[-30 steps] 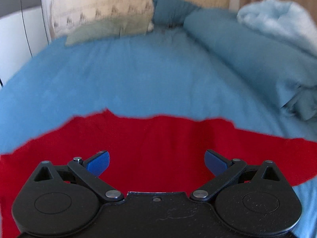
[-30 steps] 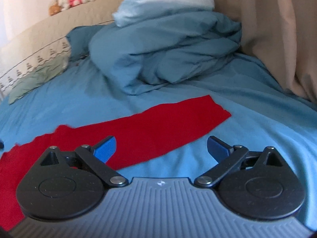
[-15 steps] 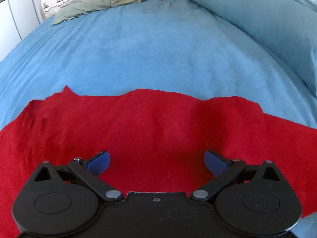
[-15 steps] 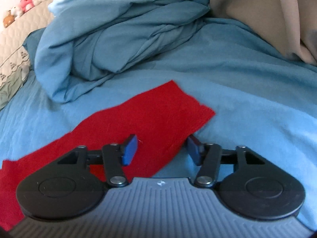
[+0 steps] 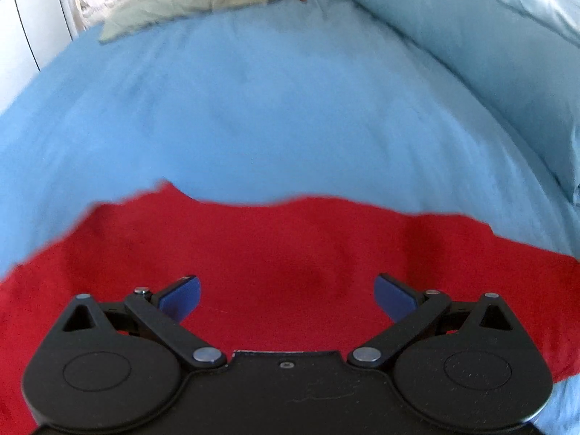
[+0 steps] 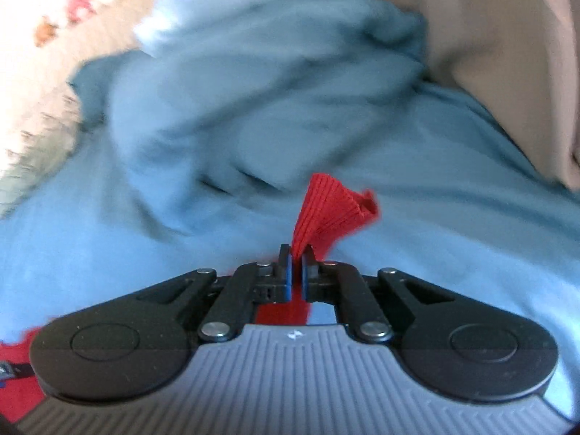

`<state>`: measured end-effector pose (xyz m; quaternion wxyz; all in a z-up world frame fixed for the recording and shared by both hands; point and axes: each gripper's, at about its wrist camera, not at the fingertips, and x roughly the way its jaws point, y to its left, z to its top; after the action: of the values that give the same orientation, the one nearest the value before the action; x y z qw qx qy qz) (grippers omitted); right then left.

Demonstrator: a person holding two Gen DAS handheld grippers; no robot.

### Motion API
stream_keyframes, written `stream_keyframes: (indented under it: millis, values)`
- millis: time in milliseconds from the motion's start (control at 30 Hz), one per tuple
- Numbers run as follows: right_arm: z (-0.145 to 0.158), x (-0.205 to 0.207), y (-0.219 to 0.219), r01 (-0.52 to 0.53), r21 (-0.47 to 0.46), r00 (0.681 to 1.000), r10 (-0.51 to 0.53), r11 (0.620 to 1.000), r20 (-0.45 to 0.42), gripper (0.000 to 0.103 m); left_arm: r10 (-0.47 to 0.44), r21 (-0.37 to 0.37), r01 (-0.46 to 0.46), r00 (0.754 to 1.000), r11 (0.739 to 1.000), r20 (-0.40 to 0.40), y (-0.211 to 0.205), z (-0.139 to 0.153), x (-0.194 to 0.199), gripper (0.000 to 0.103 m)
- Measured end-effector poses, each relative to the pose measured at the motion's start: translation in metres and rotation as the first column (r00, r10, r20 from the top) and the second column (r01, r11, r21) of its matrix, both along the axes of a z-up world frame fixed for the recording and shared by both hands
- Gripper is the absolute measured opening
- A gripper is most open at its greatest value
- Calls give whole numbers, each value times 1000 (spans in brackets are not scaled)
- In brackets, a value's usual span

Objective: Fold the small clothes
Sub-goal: 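Lift the sleeve with the right gripper, lay it across the body, release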

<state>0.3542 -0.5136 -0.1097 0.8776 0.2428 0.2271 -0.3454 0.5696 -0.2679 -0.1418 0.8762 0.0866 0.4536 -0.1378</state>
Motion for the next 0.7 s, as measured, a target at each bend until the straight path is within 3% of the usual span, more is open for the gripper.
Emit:
stream_keyframes:
  millis: [100,167,233,333,500,600,700]
  values:
    - [38,24,41,-121,-35,988,124,992,88,20,-1,-2,1,999,1000,44,37,28,-1,103]
    - [61,47,79,-228,-68,962,235,971,140,20,10,-1,-10,998,1000,60,65,42,-1,103]
    - [78,71,123,-350,-89,915,361,932,181,20,40,-6,-40,998,999,47,96,53,-1,103]
    - [82,110,197,-539,-100,811,547,836,208,20,99,-20,-98,995,995,27,152,57,1,103]
    - [32,166,326,-754,-71,643,755,653,126,20,197,0,-197,980,980,18,242,39,-5,103]
    - [-18,184,387,-816,-37,577,817,577,11,20,237,-12,-237,971,971,-25,292,19,-13,103]
    - [-55,188,424,-840,-10,541,837,542,-85,20,252,-37,-255,966,966,-61,328,5,-21,103]
